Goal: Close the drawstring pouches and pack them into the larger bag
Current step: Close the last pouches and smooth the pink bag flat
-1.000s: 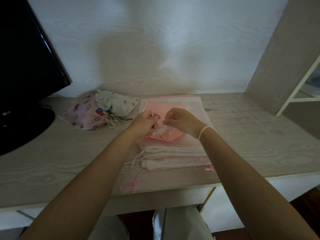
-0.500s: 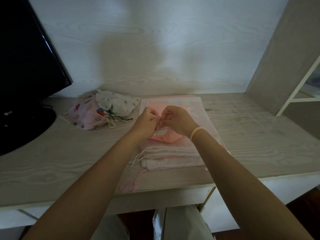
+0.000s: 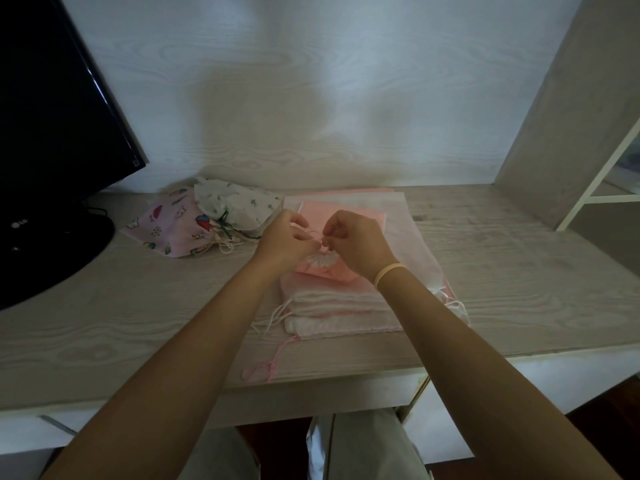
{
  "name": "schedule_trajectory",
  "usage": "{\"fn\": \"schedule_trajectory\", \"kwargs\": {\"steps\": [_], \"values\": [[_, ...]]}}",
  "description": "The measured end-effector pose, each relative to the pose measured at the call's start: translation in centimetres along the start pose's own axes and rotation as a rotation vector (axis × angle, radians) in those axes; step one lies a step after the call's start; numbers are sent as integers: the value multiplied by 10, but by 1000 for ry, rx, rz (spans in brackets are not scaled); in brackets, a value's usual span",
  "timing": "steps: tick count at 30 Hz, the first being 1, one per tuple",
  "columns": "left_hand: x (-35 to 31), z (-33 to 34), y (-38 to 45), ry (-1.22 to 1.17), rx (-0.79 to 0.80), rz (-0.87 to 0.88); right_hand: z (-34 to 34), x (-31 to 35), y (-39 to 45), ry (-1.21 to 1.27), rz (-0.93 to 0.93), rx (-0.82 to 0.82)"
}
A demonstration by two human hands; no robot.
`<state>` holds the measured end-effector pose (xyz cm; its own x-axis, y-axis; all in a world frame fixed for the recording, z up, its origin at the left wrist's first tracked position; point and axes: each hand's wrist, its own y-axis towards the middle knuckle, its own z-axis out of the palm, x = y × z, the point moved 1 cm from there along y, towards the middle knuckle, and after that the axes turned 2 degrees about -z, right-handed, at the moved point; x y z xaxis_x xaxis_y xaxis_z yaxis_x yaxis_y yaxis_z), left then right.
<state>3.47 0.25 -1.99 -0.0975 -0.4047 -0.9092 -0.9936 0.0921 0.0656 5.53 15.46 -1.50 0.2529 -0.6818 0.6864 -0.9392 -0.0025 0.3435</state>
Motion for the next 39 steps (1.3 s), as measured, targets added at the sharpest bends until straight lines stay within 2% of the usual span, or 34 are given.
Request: {"fn": "schedule_trajectory", "kwargs": {"steps": [4,8,12,15,20,23,29,33,39], "values": [[-1,0,0,15,-39,-15,2,0,0,-32,-24,-11],[-6,0,-4,36,-30,30,1,1,-1,-168,-88,0],[-6,1,-6,112,-66,80,4,3,2,-379,-134,73],[-3,3,-7,186,-66,134,4,4,2,-445,-141,128],[6,2,-8,241,-89,219,-4,6,9,-318,-30,263],[9,3,-9,182,-104,245,-9,7,10,-72,117,349],[12,9,-13,111,-63,239,-8,-5,11,368,315,347],[15,11,-12,106,-67,237,-6,-7,10,445,341,342],[19,7,-5,257,-107,274,-12,-13,12,483,381,270]]}}
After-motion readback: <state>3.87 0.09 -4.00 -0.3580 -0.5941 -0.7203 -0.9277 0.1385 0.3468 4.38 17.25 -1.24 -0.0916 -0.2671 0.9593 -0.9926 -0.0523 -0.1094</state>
